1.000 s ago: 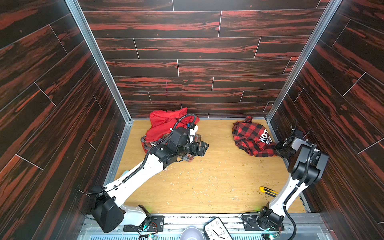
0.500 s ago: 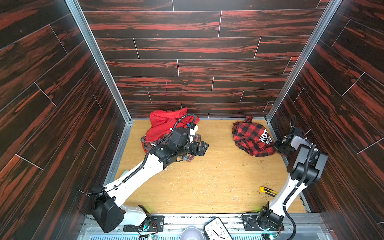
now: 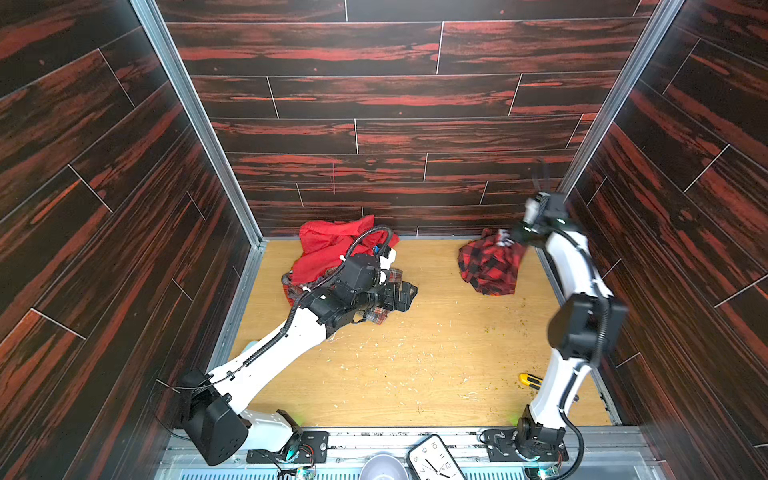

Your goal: Pick out a specific cloth from the pile

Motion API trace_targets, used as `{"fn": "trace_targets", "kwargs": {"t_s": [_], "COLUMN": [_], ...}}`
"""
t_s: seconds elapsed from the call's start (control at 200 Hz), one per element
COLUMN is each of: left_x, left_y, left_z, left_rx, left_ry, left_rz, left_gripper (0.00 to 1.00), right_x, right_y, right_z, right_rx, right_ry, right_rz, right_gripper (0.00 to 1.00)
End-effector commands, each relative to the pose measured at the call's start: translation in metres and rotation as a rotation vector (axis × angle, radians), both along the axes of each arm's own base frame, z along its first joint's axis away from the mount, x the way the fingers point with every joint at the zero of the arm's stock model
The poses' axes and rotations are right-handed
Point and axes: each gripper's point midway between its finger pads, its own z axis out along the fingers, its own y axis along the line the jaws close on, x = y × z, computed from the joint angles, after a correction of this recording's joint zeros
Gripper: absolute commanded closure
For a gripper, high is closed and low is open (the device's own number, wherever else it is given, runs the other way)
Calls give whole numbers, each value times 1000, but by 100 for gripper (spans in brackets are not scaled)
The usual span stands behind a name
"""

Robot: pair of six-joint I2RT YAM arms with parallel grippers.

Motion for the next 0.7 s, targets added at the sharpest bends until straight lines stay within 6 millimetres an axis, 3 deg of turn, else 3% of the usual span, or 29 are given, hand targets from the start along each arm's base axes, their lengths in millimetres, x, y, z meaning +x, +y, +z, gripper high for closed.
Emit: {"fn": "trace_targets", "kwargs": {"t_s": [0.0, 0.075, 0.2, 0.346, 0.461, 0.496, 0.566, 0.696], "left_x": [-4, -5, -7, -8, -7, -6, -6, -7], "left_y": [4, 9, 15, 16, 13, 12, 10, 16], "left_z": [18, 19, 19, 16, 15, 16, 16, 20], "left_rx": [-19, -13, -3, -6, -14, -18, -19, 10], "left_ry": [-24, -30, -32, -28, -22, -21, -22, -45], "left_rz": [13, 28, 42, 51, 43, 41, 36, 37], "left_gripper": [1, 1, 1, 1, 1, 1, 1, 1], "right_x": [-2, -1, -14, -28, -29, -28, -25, -18], "right_y": [44, 62, 68, 68, 67, 66, 64, 60], "right_z": [-103, -139, -193, -216, -211, -204, -183, -129], "right_rx": [-10, -11, 38, 40, 27, 22, 6, -9], "right_ry": [270, 351, 493, 562, 528, 504, 442, 317], "right_rz": [127, 148, 123, 121, 139, 143, 139, 127], "right_gripper": [100, 100, 100, 100, 100, 89, 55, 28]}}
